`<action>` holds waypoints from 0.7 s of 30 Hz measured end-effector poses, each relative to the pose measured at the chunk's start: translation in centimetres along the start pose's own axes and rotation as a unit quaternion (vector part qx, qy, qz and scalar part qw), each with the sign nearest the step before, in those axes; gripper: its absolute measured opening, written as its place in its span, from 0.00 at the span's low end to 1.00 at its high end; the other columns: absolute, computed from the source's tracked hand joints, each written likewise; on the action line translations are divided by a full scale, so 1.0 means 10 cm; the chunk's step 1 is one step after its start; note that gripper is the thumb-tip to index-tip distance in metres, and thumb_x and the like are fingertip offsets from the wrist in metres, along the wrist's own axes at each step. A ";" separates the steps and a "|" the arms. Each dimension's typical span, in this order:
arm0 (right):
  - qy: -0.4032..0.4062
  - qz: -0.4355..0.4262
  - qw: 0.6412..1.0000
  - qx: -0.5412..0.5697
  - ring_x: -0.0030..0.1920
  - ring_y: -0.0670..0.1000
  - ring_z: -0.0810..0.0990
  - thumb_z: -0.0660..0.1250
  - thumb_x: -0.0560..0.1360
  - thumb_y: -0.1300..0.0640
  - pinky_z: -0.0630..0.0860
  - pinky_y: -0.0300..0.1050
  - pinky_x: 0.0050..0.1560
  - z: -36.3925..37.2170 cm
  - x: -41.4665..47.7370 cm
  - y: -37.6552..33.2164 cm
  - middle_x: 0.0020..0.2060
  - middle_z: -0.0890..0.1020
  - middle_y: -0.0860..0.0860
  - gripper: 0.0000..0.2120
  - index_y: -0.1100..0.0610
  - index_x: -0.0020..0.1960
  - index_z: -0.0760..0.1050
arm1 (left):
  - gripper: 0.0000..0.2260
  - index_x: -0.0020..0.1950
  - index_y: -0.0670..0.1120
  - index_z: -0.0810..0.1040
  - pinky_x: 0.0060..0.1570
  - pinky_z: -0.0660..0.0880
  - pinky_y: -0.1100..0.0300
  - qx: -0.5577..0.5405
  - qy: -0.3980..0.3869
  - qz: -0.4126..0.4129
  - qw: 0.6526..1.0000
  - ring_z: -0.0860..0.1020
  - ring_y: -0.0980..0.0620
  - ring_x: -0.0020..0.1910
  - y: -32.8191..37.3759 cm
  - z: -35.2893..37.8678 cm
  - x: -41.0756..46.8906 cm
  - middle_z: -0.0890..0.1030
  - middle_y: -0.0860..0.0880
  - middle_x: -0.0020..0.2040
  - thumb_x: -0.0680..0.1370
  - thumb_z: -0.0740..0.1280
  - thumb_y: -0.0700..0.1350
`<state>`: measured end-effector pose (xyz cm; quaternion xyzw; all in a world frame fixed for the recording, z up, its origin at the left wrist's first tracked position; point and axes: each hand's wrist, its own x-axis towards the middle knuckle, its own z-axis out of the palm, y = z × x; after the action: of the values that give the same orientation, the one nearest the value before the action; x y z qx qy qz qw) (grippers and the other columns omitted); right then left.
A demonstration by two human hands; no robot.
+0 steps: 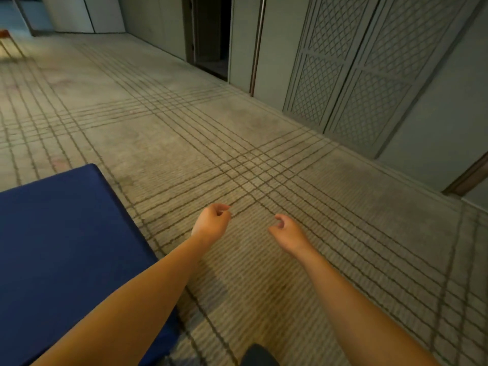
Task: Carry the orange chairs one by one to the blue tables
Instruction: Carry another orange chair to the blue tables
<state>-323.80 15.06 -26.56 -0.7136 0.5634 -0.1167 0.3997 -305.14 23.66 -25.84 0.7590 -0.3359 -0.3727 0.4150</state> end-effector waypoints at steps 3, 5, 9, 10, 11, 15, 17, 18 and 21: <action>-0.022 -0.011 1.000 -0.005 0.63 0.55 0.75 0.65 0.77 0.53 0.70 0.44 0.62 -0.04 0.65 -0.20 0.64 0.75 0.56 0.26 0.58 0.73 0.67 | 0.11 0.60 0.48 0.74 0.53 0.78 0.51 0.000 0.017 -0.012 1.000 0.81 0.48 0.47 0.11 -0.03 0.57 0.83 0.48 0.50 0.78 0.62 0.47; -0.031 -0.020 0.999 -0.003 0.65 0.55 0.74 0.65 0.77 0.52 0.70 0.45 0.63 -0.11 1.17 -0.36 0.65 0.75 0.56 0.27 0.58 0.73 0.66 | 0.15 0.61 0.47 0.75 0.53 0.79 0.50 -0.002 0.029 -0.017 0.999 0.82 0.47 0.46 0.22 -0.05 1.06 0.83 0.47 0.49 0.76 0.63 0.49; -0.054 -0.045 0.997 -0.012 0.65 0.54 0.74 0.66 0.76 0.50 0.70 0.45 0.63 -0.34 2.26 -0.75 0.67 0.74 0.55 0.27 0.56 0.73 0.66 | 0.19 0.61 0.47 0.77 0.54 0.78 0.50 -0.010 0.073 -0.022 0.997 0.82 0.48 0.45 0.52 -0.13 2.04 0.83 0.48 0.48 0.72 0.62 0.52; -0.062 -0.049 0.997 -0.019 0.65 0.54 0.74 0.66 0.76 0.50 0.70 0.46 0.64 -0.40 2.54 -0.88 0.68 0.73 0.55 0.28 0.55 0.73 0.66 | 0.20 0.60 0.47 0.77 0.54 0.78 0.50 -0.015 0.086 -0.025 0.996 0.82 0.48 0.45 0.62 -0.16 2.27 0.83 0.48 0.48 0.71 0.62 0.53; -0.069 -0.055 0.996 -0.024 0.66 0.54 0.73 0.65 0.76 0.49 0.70 0.46 0.64 -0.46 2.75 -0.99 0.68 0.73 0.54 0.28 0.55 0.74 0.65 | 0.21 0.60 0.48 0.77 0.53 0.79 0.49 -0.018 0.095 -0.028 0.995 0.82 0.48 0.45 0.69 -0.19 2.44 0.83 0.48 0.48 0.70 0.61 0.54; -0.105 -0.093 0.990 -0.031 0.65 0.54 0.73 0.64 0.76 0.49 0.71 0.47 0.63 -0.53 3.67 -1.49 0.68 0.71 0.54 0.27 0.52 0.74 0.65 | 0.14 0.60 0.48 0.77 0.53 0.79 0.47 -0.032 0.138 -0.032 0.989 0.82 0.47 0.46 0.94 -0.40 3.14 0.83 0.48 0.48 0.76 0.61 0.49; -0.145 -0.103 0.984 -0.032 0.66 0.54 0.72 0.64 0.78 0.49 0.70 0.46 0.60 -0.45 4.06 -1.77 0.70 0.70 0.53 0.27 0.52 0.75 0.64 | 0.13 0.60 0.49 0.76 0.52 0.80 0.47 -0.034 0.153 -0.042 0.987 0.82 0.47 0.46 1.00 -0.57 3.39 0.83 0.49 0.48 0.78 0.61 0.49; -0.162 -0.110 0.980 -0.034 0.67 0.54 0.71 0.64 0.78 0.49 0.69 0.46 0.60 -0.37 4.25 -1.93 0.71 0.69 0.53 0.27 0.52 0.75 0.63 | 0.12 0.60 0.50 0.76 0.51 0.80 0.48 -0.027 0.164 -0.050 0.985 0.82 0.49 0.46 1.01 -0.69 3.52 0.83 0.50 0.48 0.78 0.61 0.50; -0.180 -0.148 0.972 -0.043 0.68 0.55 0.70 0.64 0.77 0.48 0.69 0.47 0.63 -0.04 4.79 -2.42 0.71 0.68 0.54 0.27 0.53 0.74 0.64 | 0.12 0.61 0.51 0.75 0.50 0.80 0.52 -0.015 0.196 -0.065 0.978 0.81 0.52 0.47 1.00 -1.12 3.95 0.82 0.51 0.50 0.79 0.61 0.50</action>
<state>-290.65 -27.04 -22.90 -0.8148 0.3749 -0.0202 0.4417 -278.05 -8.75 -24.12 0.8310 -0.1925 -0.2475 0.4594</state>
